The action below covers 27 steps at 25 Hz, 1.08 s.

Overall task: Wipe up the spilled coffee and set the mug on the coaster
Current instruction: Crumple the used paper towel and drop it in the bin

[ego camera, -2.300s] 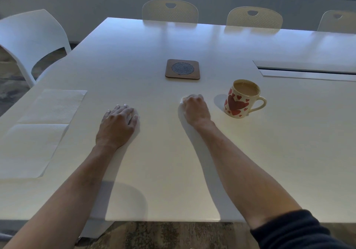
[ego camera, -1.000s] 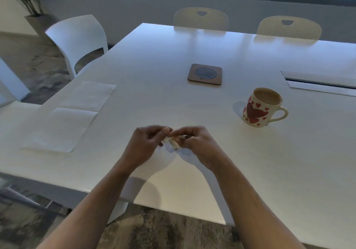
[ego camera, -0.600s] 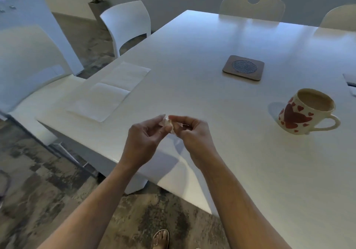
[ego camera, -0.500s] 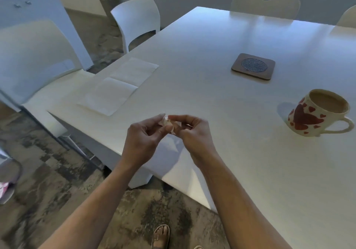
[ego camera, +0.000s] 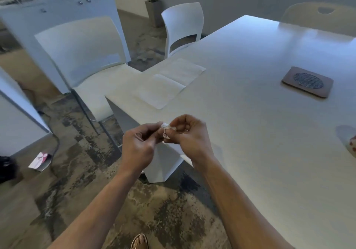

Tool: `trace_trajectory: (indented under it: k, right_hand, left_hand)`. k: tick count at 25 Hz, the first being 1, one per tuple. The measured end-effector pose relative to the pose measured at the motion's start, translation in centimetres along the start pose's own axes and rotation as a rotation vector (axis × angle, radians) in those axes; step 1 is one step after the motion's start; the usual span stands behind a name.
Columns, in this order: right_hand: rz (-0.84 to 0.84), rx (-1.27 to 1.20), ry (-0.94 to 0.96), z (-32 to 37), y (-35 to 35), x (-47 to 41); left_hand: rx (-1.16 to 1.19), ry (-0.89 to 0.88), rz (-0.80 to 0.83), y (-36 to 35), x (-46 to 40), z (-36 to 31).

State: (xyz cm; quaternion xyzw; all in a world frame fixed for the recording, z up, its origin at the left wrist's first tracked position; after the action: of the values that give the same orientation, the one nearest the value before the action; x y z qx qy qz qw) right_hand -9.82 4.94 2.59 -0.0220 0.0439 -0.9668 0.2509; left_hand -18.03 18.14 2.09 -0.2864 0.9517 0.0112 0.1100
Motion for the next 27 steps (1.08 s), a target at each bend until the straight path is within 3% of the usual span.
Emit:
trace_trajectory:
  k: [8, 13, 17, 21, 27]
  right_hand:
    - [0.039, 0.248, 0.035, -2.9, -14.2, -2.7]
    - [0.076, 0.350, -0.044, -8.6, -21.1, -3.9]
    - [0.096, 0.251, -0.197, -14.6, -23.8, -3.9]
    - [0.091, 0.358, -0.275, -19.7, -25.4, -6.0]
    - [0.015, 0.473, -0.429, -29.3, -26.4, -11.9]
  left_hand:
    - [-0.074, 0.027, -0.087, 14.6, -2.5, 2.3]
    - [-0.127, 0.119, -0.152, 22.1, -3.2, 6.9]
    - [-0.181, 0.323, -0.167, 25.4, -2.6, 12.6]
    - [-0.203, 0.479, -0.207, 27.7, -3.0, 18.3]
    - [-0.207, 0.710, -0.139, 28.9, -5.9, 30.2]
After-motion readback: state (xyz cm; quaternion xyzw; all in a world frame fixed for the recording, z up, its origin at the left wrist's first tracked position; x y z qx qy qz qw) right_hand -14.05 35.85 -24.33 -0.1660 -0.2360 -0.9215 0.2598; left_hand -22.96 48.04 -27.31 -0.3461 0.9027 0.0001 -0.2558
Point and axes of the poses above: each hand's wrist, its own x-axis away from the middle knuckle, its own y-axis out of the back of the hand, z = x × y, the point moved 8 cm from there along -x, towards the middle knuckle, and after that the axes turned 3 degrees about x, right-handed, at the moved point
